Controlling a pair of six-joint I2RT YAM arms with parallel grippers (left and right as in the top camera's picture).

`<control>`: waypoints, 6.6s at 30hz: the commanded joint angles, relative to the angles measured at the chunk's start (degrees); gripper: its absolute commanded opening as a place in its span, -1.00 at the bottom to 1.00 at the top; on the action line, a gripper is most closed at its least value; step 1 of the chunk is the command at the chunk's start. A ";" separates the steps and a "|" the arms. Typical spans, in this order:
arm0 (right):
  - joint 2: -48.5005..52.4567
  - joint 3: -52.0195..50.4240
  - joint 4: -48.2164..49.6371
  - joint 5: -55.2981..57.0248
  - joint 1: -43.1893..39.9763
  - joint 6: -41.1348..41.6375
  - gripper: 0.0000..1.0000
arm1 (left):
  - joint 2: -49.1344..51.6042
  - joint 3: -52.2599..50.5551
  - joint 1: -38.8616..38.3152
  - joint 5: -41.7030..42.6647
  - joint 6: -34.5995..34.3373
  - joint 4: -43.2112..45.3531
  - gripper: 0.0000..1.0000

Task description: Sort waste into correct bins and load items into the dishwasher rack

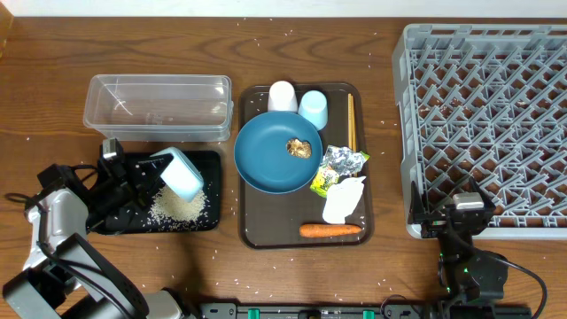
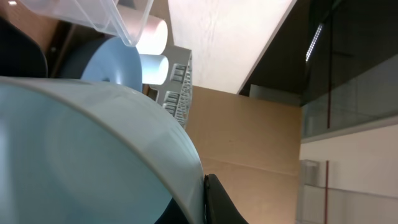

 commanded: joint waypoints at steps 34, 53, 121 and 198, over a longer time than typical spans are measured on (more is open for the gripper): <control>0.04 -0.09 -0.22 0.31 -0.52 -0.33 0.99 | -46.49 0.68 -18.78 -33.66 -4.04 -3.13 -0.88; 0.04 -0.09 -0.22 0.31 -0.52 -0.35 0.99 | -42.16 0.68 -50.69 -76.00 -20.37 2.14 -0.88; 0.04 -0.09 -0.22 0.31 -0.52 -0.35 0.98 | -9.25 0.15 -3.23 1.55 -44.28 32.44 -0.88; 0.04 -0.09 -0.22 0.31 -0.52 -0.33 0.98 | -5.86 0.13 -83.10 -78.75 -42.64 14.40 -0.49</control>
